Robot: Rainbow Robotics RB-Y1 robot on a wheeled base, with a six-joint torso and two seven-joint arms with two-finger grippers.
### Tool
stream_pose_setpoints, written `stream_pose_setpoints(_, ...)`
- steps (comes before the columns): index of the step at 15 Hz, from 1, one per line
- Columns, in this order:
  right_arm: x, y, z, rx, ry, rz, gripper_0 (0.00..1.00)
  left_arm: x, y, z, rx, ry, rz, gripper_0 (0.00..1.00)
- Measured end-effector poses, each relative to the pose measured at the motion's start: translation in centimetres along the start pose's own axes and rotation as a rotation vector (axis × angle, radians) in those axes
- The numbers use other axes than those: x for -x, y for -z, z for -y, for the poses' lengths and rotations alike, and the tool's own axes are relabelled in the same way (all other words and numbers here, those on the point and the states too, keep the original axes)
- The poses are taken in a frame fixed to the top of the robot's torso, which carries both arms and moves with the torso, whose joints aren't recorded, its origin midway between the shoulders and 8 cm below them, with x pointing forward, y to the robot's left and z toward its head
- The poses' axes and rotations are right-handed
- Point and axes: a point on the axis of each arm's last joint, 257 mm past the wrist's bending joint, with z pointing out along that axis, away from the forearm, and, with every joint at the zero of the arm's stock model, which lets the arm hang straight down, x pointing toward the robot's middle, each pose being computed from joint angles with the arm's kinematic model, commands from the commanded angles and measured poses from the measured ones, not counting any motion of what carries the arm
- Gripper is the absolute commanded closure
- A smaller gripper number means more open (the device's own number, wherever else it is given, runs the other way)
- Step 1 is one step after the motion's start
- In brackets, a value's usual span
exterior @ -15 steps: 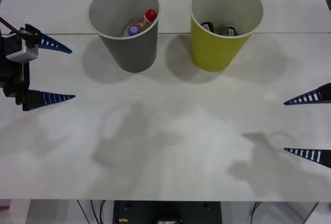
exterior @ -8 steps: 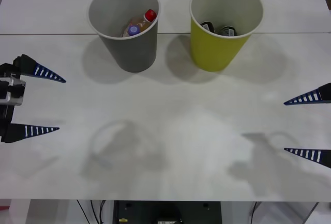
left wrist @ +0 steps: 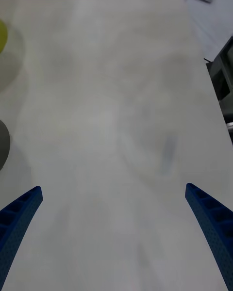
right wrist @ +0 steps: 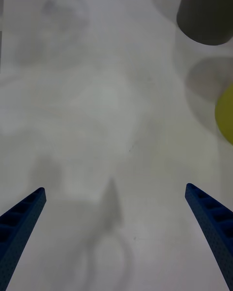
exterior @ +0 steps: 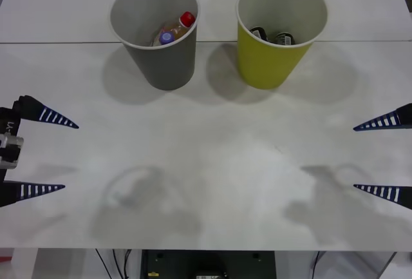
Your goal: Put the can into the green bin and the plastic bottle into the gray bin
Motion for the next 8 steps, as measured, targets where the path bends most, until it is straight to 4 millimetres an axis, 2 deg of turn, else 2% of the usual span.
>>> stream_pose_setpoints(5, 0.0, 0.0, 0.0, 0.000, 0.000, 0.000, 0.00, 1.3, -0.4, 0.4, 0.007, 0.063, 0.056, 0.00)
stream_pose_setpoints(8, 0.0, 0.0, 0.0, 0.000, 0.000, 0.000, 0.00, 0.7, -0.5, 0.9, 0.001, 0.067, 0.031, 0.00)
